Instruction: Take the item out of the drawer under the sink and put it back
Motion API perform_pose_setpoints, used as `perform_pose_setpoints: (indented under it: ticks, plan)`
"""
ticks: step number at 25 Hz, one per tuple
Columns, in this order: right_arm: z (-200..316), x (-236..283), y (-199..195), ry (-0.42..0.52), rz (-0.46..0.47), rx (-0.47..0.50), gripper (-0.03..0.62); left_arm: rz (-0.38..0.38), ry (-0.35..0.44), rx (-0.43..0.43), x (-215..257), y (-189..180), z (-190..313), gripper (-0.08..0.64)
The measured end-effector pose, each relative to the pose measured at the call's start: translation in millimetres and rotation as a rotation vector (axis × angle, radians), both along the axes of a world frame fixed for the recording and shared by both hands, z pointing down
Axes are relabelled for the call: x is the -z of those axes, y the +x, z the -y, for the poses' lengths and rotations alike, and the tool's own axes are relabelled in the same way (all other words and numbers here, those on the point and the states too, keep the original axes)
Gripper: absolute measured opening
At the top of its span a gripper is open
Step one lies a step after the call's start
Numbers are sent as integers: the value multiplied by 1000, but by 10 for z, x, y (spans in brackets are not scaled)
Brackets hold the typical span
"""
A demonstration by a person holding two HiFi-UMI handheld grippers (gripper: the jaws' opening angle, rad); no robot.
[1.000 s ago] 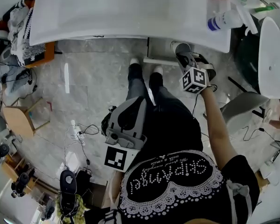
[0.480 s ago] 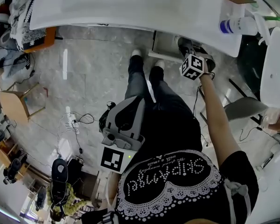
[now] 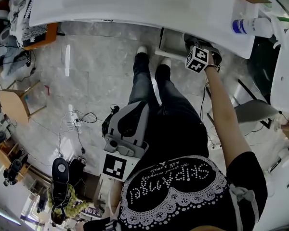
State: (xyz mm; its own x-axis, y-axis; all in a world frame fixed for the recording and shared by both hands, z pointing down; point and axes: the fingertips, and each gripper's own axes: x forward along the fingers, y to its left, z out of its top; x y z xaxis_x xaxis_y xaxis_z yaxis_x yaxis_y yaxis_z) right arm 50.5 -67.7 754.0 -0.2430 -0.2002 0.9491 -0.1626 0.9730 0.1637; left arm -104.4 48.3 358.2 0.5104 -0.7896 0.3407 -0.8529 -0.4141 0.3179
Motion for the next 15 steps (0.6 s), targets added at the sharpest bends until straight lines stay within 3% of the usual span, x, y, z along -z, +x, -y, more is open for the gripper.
perform_pose_setpoints:
  ticks: [15]
  plan:
    - [47,-249,-26,-20,-62,31,26,-13,-32,-5,-57,1,-27,5]
